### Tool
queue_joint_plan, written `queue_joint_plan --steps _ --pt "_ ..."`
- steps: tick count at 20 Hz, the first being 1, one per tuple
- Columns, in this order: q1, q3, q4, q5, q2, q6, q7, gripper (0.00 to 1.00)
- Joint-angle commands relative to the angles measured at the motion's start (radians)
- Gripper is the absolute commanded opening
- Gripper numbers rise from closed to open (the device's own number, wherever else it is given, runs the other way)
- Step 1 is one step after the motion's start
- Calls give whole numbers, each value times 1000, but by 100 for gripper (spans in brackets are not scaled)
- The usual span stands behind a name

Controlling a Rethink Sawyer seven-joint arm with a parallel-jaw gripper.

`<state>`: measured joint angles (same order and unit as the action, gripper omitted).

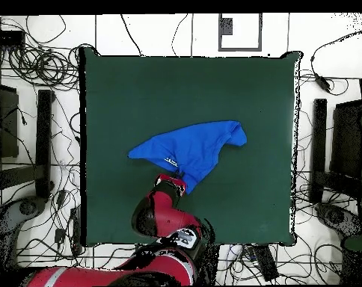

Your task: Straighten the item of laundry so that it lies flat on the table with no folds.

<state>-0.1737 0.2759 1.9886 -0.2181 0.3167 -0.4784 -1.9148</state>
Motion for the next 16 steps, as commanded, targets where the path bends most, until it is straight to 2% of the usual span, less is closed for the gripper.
queue_joint_plan --steps 1,16 --pt "37 -145 -21 2 10 120 -178 100" --pt "48 -155 -24 1 26 169 -162 100"
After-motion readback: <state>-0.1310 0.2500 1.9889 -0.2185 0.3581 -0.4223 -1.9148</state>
